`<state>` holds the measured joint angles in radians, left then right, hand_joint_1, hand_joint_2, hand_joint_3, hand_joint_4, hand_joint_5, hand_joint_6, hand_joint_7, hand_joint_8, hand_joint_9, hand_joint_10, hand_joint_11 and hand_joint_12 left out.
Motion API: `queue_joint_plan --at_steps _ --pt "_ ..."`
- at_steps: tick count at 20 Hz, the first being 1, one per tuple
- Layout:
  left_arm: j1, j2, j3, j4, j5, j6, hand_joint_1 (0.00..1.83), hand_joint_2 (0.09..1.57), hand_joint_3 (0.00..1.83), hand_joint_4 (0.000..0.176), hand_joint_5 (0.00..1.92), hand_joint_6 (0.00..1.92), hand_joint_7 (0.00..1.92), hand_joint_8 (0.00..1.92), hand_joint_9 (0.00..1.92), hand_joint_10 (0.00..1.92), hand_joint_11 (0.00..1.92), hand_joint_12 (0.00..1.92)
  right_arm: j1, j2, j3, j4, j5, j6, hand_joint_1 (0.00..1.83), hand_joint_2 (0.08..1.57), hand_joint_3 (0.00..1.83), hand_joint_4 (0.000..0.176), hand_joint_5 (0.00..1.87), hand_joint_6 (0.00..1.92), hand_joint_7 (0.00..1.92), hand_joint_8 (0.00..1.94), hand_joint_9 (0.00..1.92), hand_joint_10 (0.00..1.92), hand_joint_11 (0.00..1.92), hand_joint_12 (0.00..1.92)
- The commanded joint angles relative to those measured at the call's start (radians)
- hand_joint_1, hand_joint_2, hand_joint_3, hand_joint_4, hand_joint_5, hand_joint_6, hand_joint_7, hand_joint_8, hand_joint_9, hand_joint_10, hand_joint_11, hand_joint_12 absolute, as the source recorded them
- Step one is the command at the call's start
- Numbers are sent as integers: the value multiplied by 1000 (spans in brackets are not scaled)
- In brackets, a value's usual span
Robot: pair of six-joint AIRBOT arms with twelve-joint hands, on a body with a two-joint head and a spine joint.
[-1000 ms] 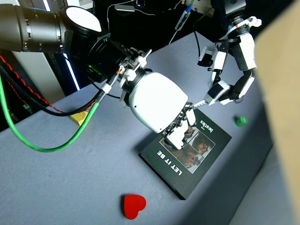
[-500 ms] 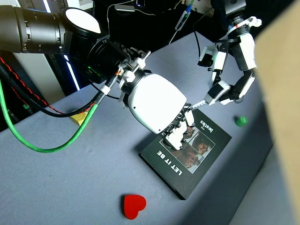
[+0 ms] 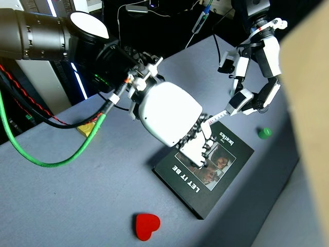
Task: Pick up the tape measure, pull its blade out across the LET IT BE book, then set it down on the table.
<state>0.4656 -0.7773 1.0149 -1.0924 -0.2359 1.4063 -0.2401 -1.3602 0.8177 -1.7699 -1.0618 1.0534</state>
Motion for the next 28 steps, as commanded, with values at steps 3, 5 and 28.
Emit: queue_joint_plan --at_steps 3,5,28 --pt "-9 -1 5 9 -73 -9 1497 1056 0 0 957 888 1227 368 1057 892 900 1416 -5 9 -5 -82 -36 3 823 1144 0 0 711 8 794 13 600 316 199 1250" --pt "-9 -1 5 9 -73 -9 1497 1054 0 0 960 882 1227 369 1070 872 899 1412 -10 12 -5 -87 -34 -8 824 1144 0 0 712 8 797 14 602 314 201 1250" --pt "-10 -1 5 -1 -74 -9 1496 1052 0 0 966 876 1229 362 1054 884 931 1385 -31 13 1 -179 -5 -2 838 1152 2 0 735 10 839 19 657 309 241 1255"
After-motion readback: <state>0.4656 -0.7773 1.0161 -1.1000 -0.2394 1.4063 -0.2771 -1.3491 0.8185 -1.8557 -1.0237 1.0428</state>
